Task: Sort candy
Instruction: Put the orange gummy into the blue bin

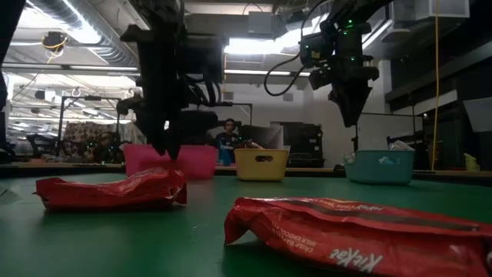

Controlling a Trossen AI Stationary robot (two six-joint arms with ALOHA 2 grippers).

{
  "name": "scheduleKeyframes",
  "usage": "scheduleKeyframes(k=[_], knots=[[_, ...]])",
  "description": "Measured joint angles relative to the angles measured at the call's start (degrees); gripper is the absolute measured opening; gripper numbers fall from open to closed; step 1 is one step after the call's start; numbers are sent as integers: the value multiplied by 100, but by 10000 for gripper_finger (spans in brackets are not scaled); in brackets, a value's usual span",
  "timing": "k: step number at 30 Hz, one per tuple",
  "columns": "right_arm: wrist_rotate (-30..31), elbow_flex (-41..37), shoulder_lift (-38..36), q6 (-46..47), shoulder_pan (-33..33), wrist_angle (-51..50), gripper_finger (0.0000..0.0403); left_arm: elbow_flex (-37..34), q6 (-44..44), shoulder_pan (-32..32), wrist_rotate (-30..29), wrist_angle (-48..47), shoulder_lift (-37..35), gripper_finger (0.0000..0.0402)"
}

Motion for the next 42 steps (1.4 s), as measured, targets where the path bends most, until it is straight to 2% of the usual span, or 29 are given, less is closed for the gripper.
scheduleKeyframes(k=[29,33,42], knots=[[0,0,0,-4,0,23,182,-20,60,194,-29,-23,680,126],[2,0,0,-4,0,22,182,-22,74,194,34,-21,716,106],[0,0,0,-4,0,24,182,-22,210,190,95,-19,716,28]])
